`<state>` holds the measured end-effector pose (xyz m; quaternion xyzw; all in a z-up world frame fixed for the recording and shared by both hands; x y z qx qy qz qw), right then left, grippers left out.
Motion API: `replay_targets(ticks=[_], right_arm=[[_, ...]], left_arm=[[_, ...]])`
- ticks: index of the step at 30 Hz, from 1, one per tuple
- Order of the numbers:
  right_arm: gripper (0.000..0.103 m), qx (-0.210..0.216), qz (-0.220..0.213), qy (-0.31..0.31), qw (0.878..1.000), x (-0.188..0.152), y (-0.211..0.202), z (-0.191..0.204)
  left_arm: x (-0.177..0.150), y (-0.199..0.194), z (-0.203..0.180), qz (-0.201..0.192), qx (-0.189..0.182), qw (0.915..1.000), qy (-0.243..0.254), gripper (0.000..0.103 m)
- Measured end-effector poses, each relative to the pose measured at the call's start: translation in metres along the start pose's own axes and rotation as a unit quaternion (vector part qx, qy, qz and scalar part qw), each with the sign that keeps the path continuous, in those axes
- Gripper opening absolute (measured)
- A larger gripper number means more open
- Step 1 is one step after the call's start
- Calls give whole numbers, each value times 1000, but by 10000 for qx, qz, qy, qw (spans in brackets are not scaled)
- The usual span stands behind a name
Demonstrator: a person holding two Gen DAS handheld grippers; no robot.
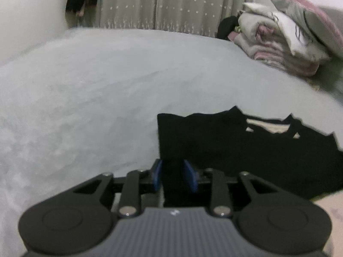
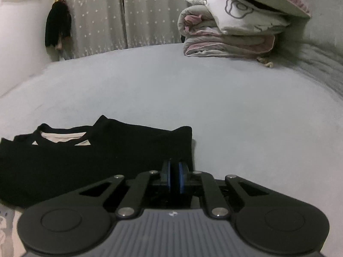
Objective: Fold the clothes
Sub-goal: 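Lay the folded shirt flat and open both grippers, then move both grippers to the cream towel's edge and grasp it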
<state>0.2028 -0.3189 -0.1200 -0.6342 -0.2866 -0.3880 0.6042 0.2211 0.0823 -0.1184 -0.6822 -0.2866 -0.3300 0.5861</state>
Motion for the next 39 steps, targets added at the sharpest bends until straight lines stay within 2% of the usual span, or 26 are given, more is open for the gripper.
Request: replay_targets(ticks=[3, 6, 9, 12, 14, 20, 22, 24, 26, 28, 32, 34, 39], right_arm=[[11, 2, -139, 56, 9999, 6, -11, 3], [11, 315, -228, -106, 9992, 11, -25, 14], [11, 696, -129, -595, 9957, 5, -35, 33], [11, 645, 131, -1015, 9927, -11, -33, 40], [10, 550, 324, -1100, 9919, -24, -26, 32], [11, 648, 221, -808, 9944, -20, -48, 18], [15, 689, 163, -815, 9942, -18, -60, 19], [25, 727, 128, -731, 9946, -16, -71, 18], [27, 792, 112, -606, 9950, -15, -82, 18], [29, 880, 157, -493, 9948, -16, -90, 18], [31, 1007, 384, -219, 9939, -18, -99, 15], [32, 943, 413, -198, 9945, -16, -107, 13], [38, 920, 497, -98, 9945, -18, -127, 7]], left_arm=[[6, -14, -2, -331, -108, 9994, -38, 26], [10, -26, -9, -577, -387, 9976, 34, 26], [4, -30, -18, -483, -563, 9968, 279, 26], [-10, -22, -22, -135, -509, 9970, 564, 26], [-18, -19, -20, -169, -595, 9964, 578, 27], [-16, -33, -13, -185, -788, 9967, 47, 31], [-15, -42, -15, -208, -812, 9965, 46, 32], [-16, -52, -16, -228, -850, 9961, 78, 33], [-19, -61, -18, -223, -872, 9959, 127, 34], [-21, -71, -19, -192, -872, 9959, 153, 35], [-20, -84, -7, -90, -966, 9950, -214, 38], [-19, -88, 2, 36, -981, 9943, -415, 39], [-21, -107, 13, 179, -801, 9963, -244, 44]])
Point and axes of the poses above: each gripper's, at about its wrist camera, not at the fingertips, and y roughly the way its jaws point, z to its left, x to its top, the point moved 5 cm from there along y, roughly the way its jaws point, and after that the axes turned 3 degrees about -z, right-handed, at the moved point
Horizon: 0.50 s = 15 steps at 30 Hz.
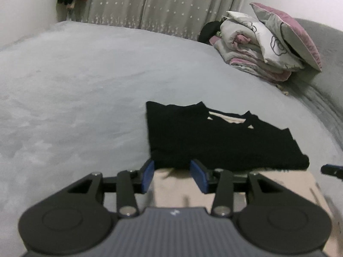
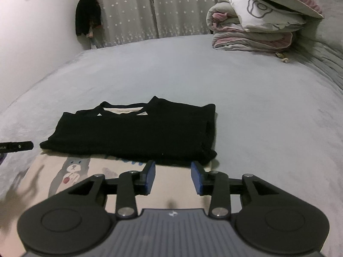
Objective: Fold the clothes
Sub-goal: 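Move both grippers to the cream towel's edge and grasp it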
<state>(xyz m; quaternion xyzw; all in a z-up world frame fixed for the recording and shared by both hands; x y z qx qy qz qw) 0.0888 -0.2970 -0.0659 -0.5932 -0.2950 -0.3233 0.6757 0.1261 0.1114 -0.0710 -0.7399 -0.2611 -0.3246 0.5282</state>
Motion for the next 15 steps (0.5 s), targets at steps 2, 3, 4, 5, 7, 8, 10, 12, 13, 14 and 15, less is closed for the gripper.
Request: replay_targets(ticks=[2, 3, 4, 5, 7, 8, 10, 12, 13, 14, 15], right_arm=[[39, -7, 89, 111, 9999, -4, -7, -2], [39, -33, 171, 161, 9997, -6, -9, -4], [39, -59, 255, 211, 9994, -9, -11, -5], [39, -86, 338, 260, 9991, -11, -14, -7], [39, -157, 465, 353, 9982, -15, -20, -12], [39, -168, 520, 413, 9977, -17, -23, -14], [40, -191, 630, 533, 9964, -21, -30, -19], [42, -215, 766, 654, 9947, -25, -38, -23], [44, -227, 834, 715, 9937, -27, -42, -26], [46, -238, 886, 746, 9930, -29, -46, -28], [47, -249, 937, 777, 9923, -31, -50, -30]], left_arm=[[-5, -9, 2, 148, 38, 9999, 29, 45], [-8, -13, 3, 230, 56, 9997, 32, 46], [-11, -18, 4, 326, 69, 9994, 20, 47], [-15, -22, 5, 431, 72, 9990, 9, 47], [-22, -29, 6, 600, 69, 9982, 9, 48], [-25, -32, 6, 682, 80, 9976, 23, 49], [-31, -38, 6, 848, 104, 9963, 56, 49], [-37, -45, 4, 1030, 99, 9946, 96, 50], [-40, -48, 3, 1110, 71, 9938, 92, 50], [-42, -51, 1, 1189, 42, 9929, 84, 50], [-45, -54, 0, 1268, 13, 9919, 77, 51]])
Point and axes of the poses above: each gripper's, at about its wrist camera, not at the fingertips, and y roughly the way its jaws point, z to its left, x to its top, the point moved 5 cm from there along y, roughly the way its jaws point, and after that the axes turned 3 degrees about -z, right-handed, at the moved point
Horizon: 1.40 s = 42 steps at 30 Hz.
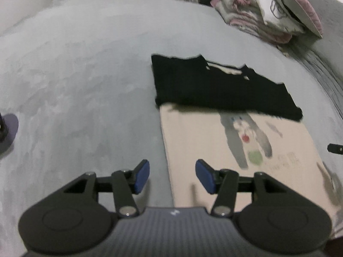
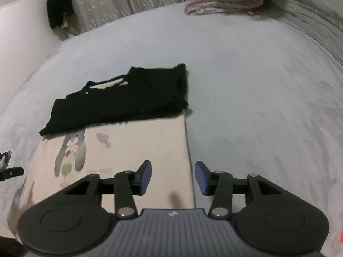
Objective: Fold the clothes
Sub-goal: 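Move both grippers to the cream towel's edge and grasp it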
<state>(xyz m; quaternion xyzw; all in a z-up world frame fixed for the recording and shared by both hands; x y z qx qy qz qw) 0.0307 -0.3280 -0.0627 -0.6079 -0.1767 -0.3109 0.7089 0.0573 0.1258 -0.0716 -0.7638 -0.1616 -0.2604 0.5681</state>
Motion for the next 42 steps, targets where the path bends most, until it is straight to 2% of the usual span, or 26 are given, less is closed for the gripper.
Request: replay_targets(ticks=[4, 14, 19, 26, 28, 35, 41, 42], right_arm=[[54, 62, 235, 116, 9996, -13, -15, -7], [55, 148, 483, 260, 9984, -54, -41, -22], [55, 281, 562, 383, 9973, -75, -42, -30], [54, 363, 647, 335, 9967, -98, -35, -28], [52, 354, 631, 311, 9969, -104, -34, -28], [36, 419, 657, 362, 9963, -109, -34, -32], [22, 628, 741, 695, 9928, -111, -32, -38], [19, 654, 749, 726, 9924, -111, -31, -38]], left_arm=[[-14, -11, -4, 257, -210, 9994, -49, 52], [-64, -29, -10, 682, -611, 9957, -130, 52], [-87, -34, -10, 765, -797, 9936, -255, 49], [-106, -40, -6, 679, -948, 9924, -400, 47], [-109, -41, -7, 682, -974, 9922, -379, 47], [-119, -42, -15, 710, -1168, 9904, -204, 46], [-121, -43, -16, 729, -1316, 9885, -140, 43], [-122, -43, -16, 743, -1342, 9881, -141, 39]])
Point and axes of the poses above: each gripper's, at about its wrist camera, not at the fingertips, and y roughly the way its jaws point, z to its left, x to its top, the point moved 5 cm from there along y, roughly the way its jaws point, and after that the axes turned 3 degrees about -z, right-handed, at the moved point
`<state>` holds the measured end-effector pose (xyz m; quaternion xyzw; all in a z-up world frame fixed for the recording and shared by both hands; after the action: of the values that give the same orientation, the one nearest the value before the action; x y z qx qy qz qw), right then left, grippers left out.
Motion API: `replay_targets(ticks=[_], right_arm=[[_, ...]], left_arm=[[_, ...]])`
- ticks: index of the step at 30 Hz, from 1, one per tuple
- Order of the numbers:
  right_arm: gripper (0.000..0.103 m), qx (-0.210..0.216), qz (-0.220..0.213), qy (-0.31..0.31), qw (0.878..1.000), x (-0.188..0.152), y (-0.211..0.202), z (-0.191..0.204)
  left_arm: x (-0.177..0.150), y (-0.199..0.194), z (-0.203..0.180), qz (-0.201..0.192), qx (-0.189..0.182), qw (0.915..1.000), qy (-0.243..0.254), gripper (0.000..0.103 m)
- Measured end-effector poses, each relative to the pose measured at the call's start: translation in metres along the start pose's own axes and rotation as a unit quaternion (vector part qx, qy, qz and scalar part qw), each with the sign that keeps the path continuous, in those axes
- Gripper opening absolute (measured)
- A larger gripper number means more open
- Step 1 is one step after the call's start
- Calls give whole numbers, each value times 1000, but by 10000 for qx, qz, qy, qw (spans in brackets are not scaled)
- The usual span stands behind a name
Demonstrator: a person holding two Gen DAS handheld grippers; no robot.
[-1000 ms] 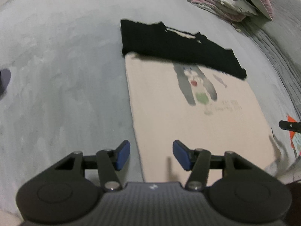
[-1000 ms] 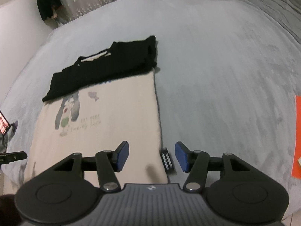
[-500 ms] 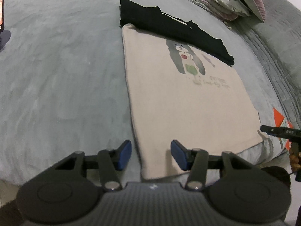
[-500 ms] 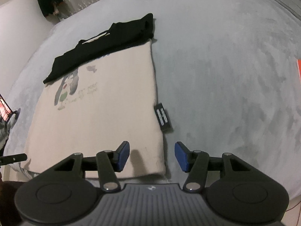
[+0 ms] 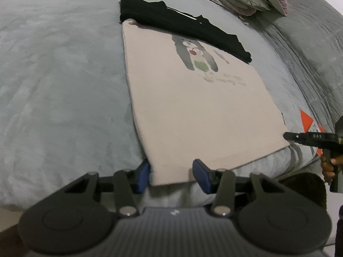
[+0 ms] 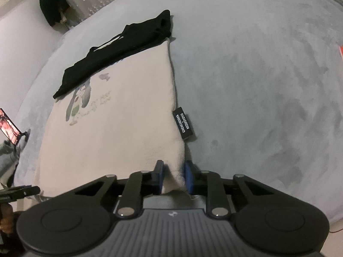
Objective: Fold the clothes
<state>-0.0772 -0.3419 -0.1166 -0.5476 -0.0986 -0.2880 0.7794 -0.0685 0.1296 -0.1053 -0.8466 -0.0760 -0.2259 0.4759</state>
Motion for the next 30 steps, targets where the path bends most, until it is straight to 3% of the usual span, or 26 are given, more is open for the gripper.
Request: replay_targets(ticks=[4, 9, 15, 22, 30], right_arm=[[13, 90, -24, 66, 9999, 0, 0, 0], [12, 245, -82, 179, 9995, 1, -3, -1], [12, 627, -235, 432, 9968, 9, -12, 1], [12, 1086, -641, 756, 9891, 32, -21, 12], [12, 1216, -1272, 934, 9799, 68, -18, 21]], left_arm=[[-1, -1, 3, 44, -103, 9999, -103, 25], [-1, -4, 9, -6, -340, 9989, -310, 18], [5, -14, 10, -216, -784, 9948, -608, 16], [25, -20, 17, -607, -1309, 9832, -1122, 12], [59, -20, 29, -1154, -1267, 9743, -1460, 11]])
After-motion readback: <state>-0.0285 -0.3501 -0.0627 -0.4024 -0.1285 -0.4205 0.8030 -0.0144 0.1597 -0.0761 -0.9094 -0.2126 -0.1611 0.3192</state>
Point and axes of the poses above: each gripper's, at about its wrist camera, not at the fingertips, and y roughly the way its jaws point, z to its left, x to its top, the point moved 5 cm from there along y, roughly the way its jaws point, and after that the axes turned 3 degrees about -z, right-handed, at the moved point
